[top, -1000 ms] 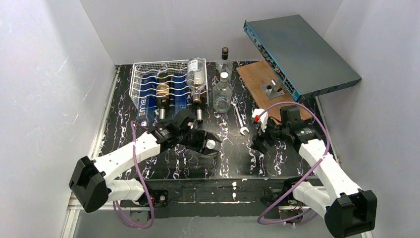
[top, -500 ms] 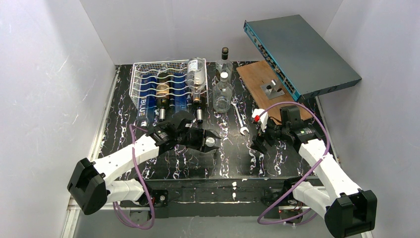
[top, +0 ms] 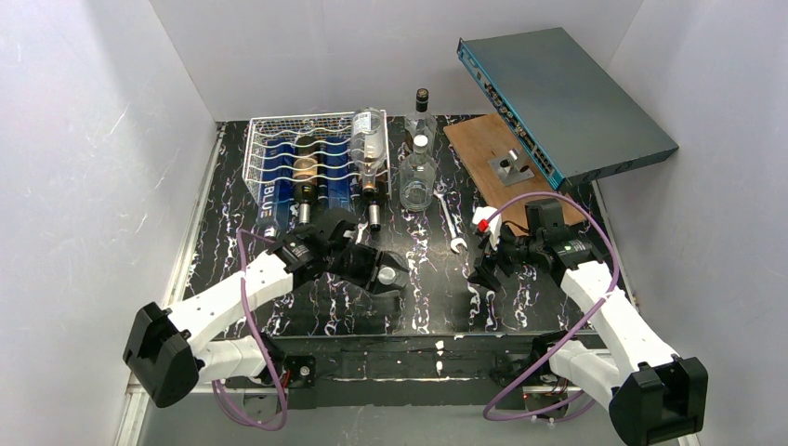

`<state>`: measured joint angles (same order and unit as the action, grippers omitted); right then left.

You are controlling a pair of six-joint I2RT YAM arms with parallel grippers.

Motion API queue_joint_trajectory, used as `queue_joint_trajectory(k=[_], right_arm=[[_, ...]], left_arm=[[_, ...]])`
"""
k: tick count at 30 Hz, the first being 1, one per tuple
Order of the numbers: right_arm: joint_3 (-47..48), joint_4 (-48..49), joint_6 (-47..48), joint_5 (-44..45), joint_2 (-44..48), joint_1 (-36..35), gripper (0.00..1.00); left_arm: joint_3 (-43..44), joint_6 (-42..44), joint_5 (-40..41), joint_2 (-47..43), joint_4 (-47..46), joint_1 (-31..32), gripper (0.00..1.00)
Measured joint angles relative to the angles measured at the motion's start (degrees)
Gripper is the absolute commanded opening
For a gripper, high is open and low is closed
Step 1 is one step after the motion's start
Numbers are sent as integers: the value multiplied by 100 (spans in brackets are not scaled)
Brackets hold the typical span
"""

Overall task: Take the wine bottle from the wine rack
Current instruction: Place the wine bottle at the center of the board.

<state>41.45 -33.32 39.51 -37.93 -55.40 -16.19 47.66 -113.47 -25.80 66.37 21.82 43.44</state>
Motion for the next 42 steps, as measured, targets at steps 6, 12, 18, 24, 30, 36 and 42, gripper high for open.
queue_joint_trajectory(k=[6,12,18,24,30,36,42], right_arm=[[-4,2,20,-26,42,0,98],[-11,2,20,-44,72,0,98],[-11,0,22,-46,105,0,98],[-11,0,22,-74,168,0,98],[-11,0,33,-92,216,0,98],[-11,-2,57,-122,223,0,98],[-11,-4,81,-127,229,0,98]], left_arm=[[916,1786,-514,267,1718,-133,0],[1648,3928,-1005,752,2732,-205,0],[2544,5923,-833,1401,4260,-208,0],[3794,7414,-190,2157,5729,-208,0],[4035,8002,476,2492,6380,-129,0],[4037,8201,721,2739,6384,74,0],[4039,8242,741,2986,6382,234,7]])
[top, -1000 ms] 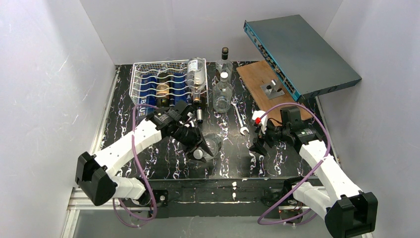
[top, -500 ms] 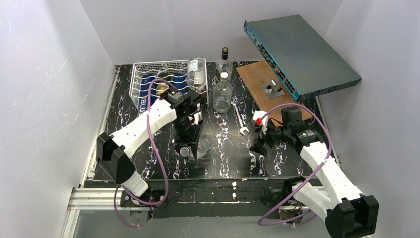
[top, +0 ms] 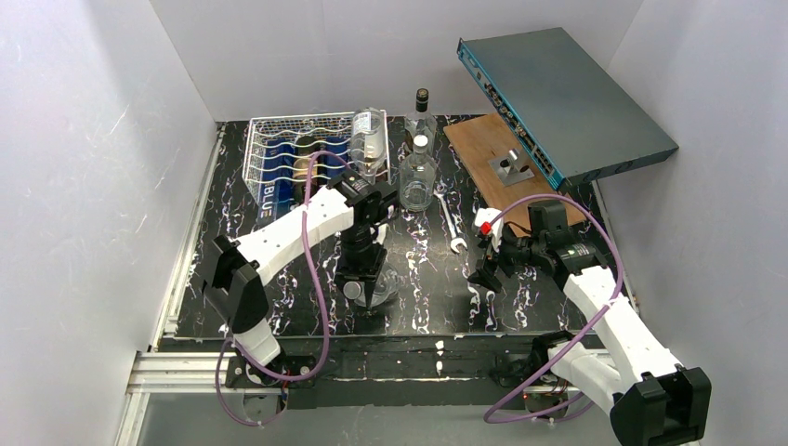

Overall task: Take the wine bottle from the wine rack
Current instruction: Place the wine bottle at the center of the board.

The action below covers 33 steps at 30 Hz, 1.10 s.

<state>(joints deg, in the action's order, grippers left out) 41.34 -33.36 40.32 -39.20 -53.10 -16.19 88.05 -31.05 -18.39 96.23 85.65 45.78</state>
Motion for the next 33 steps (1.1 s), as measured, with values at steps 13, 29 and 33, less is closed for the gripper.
queue_joint_trajectory(k=[13,29,33], right_arm=[[0,-17,17,-46,63,0,98],[0,-35,22,-46,63,0,98],[0,-35,22,-44,63,0,98]], left_arm=[[140,-24,2,286,13,133,27],[557,-55,52,455,22,197,41],[662,-55,52,455,22,197,42]])
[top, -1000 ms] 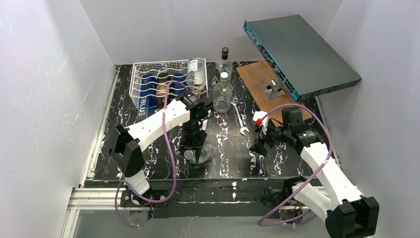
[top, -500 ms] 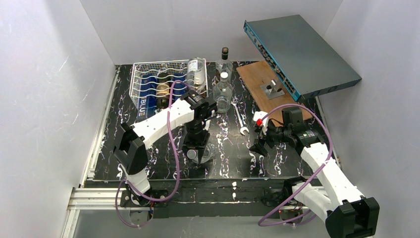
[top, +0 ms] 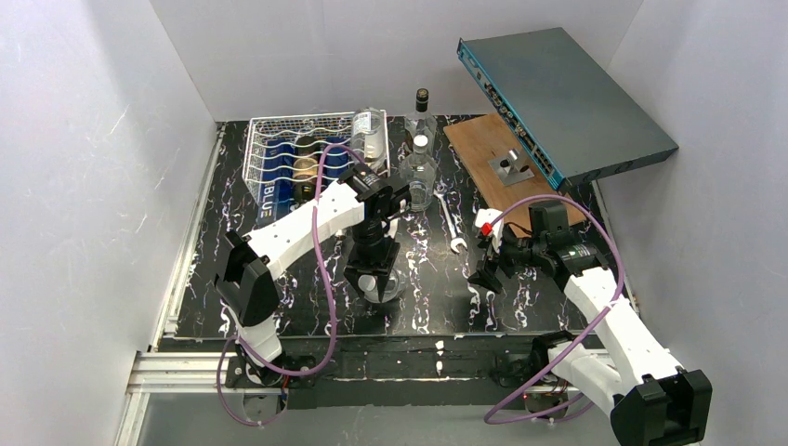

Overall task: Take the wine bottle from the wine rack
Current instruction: Place the wine bottle at the center of the board, then move the wine bottle to the center of the board.

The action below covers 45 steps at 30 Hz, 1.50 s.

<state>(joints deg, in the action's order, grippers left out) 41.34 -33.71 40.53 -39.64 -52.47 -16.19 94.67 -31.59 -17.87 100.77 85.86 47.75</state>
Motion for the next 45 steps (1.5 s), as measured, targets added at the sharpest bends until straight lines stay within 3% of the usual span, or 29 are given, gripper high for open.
queue_joint_trajectory(k=[22,35,37,39,41,43,45], right_arm=[[0,0,0,2,4,0,98],[0,-4,35,-2,4,0,98],[0,-35,63,-22,4,0,99],[0,-146,192,-142,4,0,99],[0,-295,299,-238,4,0,98],[17,-627,590,-411,-4,0,98],[420,-1405,1224,-474,-243,-2,100]], left_arm=[[422,-254,-142,0,-9,0,58],[966,-321,17,-299,-389,0,60],[966,-343,131,-575,-597,0,64],[715,-376,437,-1528,-1287,2,98],[17,-407,717,-2448,-2006,2,98],[-1294,-525,1141,-3899,-2824,0,98],[-2133,-570,1646,-5158,-3440,0,98]])
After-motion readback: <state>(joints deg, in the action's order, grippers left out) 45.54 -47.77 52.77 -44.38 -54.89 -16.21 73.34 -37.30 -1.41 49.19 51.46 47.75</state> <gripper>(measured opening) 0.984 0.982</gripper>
